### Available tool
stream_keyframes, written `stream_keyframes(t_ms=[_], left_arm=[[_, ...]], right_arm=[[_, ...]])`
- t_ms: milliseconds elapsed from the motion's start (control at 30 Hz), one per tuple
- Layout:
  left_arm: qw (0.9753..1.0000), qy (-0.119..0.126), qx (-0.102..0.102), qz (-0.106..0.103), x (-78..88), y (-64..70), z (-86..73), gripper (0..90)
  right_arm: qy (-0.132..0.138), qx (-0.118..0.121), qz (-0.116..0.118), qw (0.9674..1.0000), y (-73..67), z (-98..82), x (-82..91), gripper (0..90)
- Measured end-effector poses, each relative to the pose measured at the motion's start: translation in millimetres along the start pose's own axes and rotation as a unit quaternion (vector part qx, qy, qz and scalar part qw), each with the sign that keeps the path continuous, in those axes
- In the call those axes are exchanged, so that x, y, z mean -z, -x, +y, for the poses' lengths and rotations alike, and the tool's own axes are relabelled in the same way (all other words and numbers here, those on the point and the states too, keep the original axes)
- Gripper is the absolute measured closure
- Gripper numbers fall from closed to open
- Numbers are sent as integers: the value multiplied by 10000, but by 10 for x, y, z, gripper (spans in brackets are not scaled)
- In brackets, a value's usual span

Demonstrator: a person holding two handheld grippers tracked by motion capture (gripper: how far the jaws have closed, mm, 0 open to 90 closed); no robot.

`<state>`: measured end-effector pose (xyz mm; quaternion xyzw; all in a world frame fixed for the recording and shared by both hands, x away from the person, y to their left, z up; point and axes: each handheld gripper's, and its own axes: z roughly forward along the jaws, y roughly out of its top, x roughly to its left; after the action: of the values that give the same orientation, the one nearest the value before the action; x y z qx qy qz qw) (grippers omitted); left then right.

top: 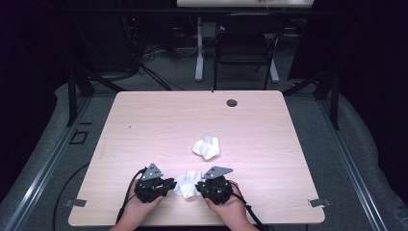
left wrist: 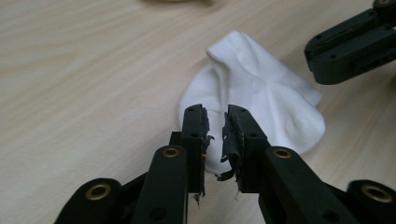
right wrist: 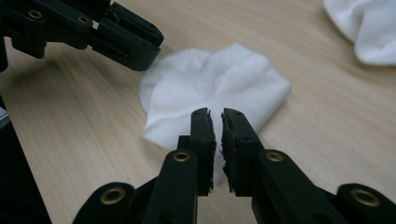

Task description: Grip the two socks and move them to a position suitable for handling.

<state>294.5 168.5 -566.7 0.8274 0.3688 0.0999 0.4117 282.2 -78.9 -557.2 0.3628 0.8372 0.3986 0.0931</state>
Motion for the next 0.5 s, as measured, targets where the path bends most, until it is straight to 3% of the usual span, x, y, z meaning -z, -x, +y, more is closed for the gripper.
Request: stream_keyframes(t_ms=[67,167,367,500], left_arm=[[9995,219,237,13,82,-86,10,734],[9985,385,341,191,173,-195,10,701],[9969,441,532,368,248,-326,-15,687],[9968,391,541,446,235,-367,-32,682]], right_arm=[[42,47,27,10000,-37,63,-2,806],[48,161,110,9998,-114,171,-61,778],[0,284,146,9995,-232,266,-252,764],[-116,369,105,9992,-289,287,-419,760]])
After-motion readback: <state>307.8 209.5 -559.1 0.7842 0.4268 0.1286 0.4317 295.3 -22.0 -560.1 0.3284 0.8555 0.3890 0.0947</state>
